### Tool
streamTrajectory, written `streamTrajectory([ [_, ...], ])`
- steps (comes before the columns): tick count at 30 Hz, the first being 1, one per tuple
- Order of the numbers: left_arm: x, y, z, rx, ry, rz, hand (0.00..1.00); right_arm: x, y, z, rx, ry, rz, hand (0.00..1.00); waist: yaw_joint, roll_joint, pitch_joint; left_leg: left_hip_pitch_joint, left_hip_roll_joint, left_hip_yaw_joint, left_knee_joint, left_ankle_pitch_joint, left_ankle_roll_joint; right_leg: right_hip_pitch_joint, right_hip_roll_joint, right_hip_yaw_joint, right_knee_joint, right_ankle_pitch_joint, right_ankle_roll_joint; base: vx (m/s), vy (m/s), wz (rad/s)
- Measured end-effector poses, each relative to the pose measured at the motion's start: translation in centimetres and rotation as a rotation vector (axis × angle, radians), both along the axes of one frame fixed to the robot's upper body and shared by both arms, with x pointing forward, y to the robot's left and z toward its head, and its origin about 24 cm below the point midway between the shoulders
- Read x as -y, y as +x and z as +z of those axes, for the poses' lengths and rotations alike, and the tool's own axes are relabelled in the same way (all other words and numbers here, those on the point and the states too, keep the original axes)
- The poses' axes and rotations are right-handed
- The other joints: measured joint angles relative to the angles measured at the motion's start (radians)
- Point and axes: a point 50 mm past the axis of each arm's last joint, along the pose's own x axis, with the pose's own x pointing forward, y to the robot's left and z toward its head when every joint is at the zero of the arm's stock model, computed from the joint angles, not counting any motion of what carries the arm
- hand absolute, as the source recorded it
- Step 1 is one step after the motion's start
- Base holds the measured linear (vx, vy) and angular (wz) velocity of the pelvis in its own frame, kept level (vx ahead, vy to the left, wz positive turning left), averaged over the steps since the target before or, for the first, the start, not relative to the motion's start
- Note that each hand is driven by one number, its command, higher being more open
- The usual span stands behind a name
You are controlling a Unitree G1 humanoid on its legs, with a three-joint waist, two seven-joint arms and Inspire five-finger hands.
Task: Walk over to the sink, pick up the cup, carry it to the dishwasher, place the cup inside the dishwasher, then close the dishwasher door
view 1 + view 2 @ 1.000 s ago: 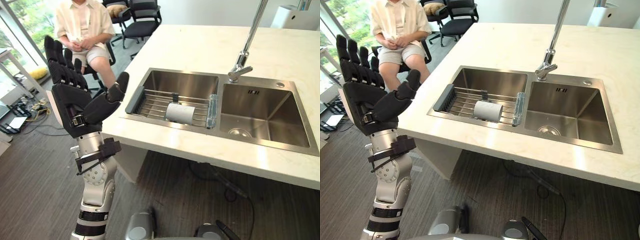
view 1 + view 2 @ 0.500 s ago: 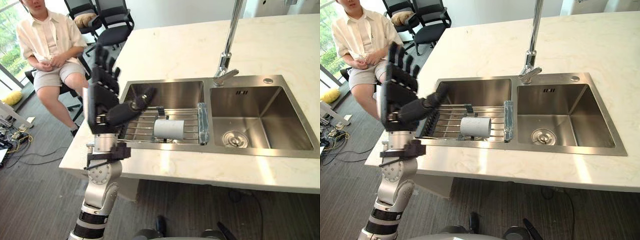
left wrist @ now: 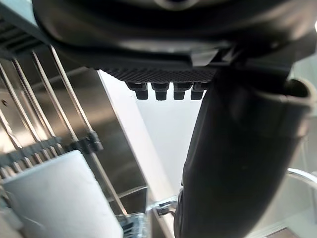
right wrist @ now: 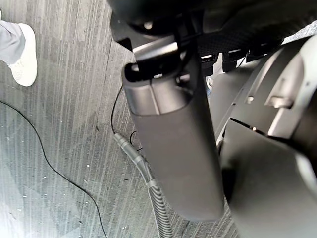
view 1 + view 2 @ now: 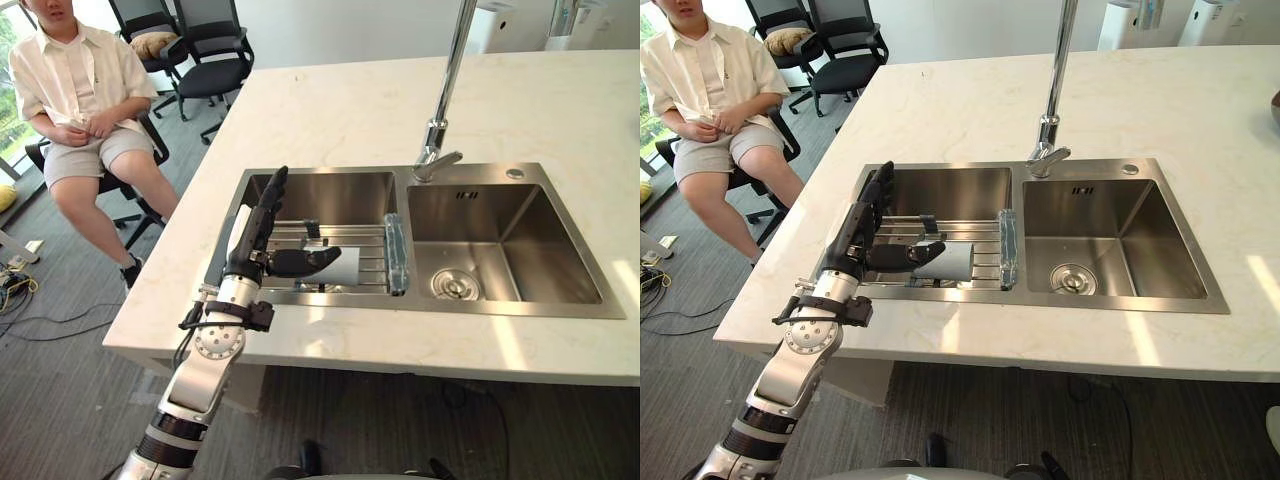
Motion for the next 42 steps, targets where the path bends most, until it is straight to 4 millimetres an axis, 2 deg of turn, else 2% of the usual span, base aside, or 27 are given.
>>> streamTrajectory([
  [6, -0.4, 0.1, -0.2, 0.003, 0.237, -0.050, 1.00, 0.0, -0.3, 0.0, 0.000, -0.007, -0.006, 1.00, -0.001, -0.002, -0.009, -0.014, 0.005, -0.009, -0.001, 0.005, -0.003, 0.003, 0.009, -0.012, -0.027, 0.014, -0.002, -0.03, -0.007, 0.04],
  [15, 0.5, 0.9, 2.1, 0.131, 0.375, -0.077, 1.00, -0.5, -0.3, -0.1, 0.011, 0.002, -0.056, 1.00, -0.016, -0.017, -0.019, -0.018, 0.006, 0.001, 0.000, 0.006, -0.002, 0.001, 0.011, -0.006, -0.035, 0.022, -0.003, -0.01, 0.000, -0.01],
  [20, 1.4, 0.8, 2.3, 0.162, 0.431, -0.120, 1.00, -0.5, -0.4, -0.1, 0.019, 0.002, -0.079, 1.00, -0.026, -0.017, -0.020, -0.013, 0.010, 0.011, 0.000, 0.006, -0.003, -0.002, 0.013, 0.005, -0.038, 0.026, -0.004, -0.04, 0.004, -0.07],
  [24, 1.5, 0.7, 1.3, 0.132, 0.509, -0.164, 1.00, -0.5, -0.6, -0.1, 0.023, 0.001, -0.078, 1.00, -0.029, -0.017, -0.021, -0.006, 0.016, 0.015, 0.000, 0.006, -0.003, 0.006, 0.019, 0.008, -0.046, 0.031, -0.006, -0.02, -0.003, -0.04],
  [27, 1.3, 1.0, -0.5, 0.066, 0.582, -0.178, 1.00, -0.6, -0.6, -0.1, 0.028, 0.004, -0.072, 1.00, -0.033, -0.017, -0.020, -0.006, 0.021, 0.017, -0.001, 0.005, -0.006, 0.006, 0.024, 0.008, -0.051, 0.032, -0.009, 0.00, 0.000, 0.00],
  [32, 1.0, 1.3, -0.2, 0.086, 0.605, -0.154, 1.00, -0.6, -0.5, -0.1, 0.030, 0.002, -0.038, 1.00, -0.033, -0.020, -0.019, -0.007, 0.022, 0.018, -0.001, 0.002, -0.011, 0.006, 0.026, 0.008, -0.057, 0.033, -0.009, 0.00, 0.000, 0.00],
  [42, -0.7, 2.5, -1.6, 0.033, 0.712, -0.057, 1.00, -0.7, 0.0, -0.1, 0.038, 0.002, -0.012, 1.00, -0.061, -0.022, -0.017, -0.008, 0.026, 0.036, -0.001, -0.008, -0.016, 0.006, 0.028, 0.009, -0.078, 0.041, -0.007, 0.02, -0.010, -0.05],
])
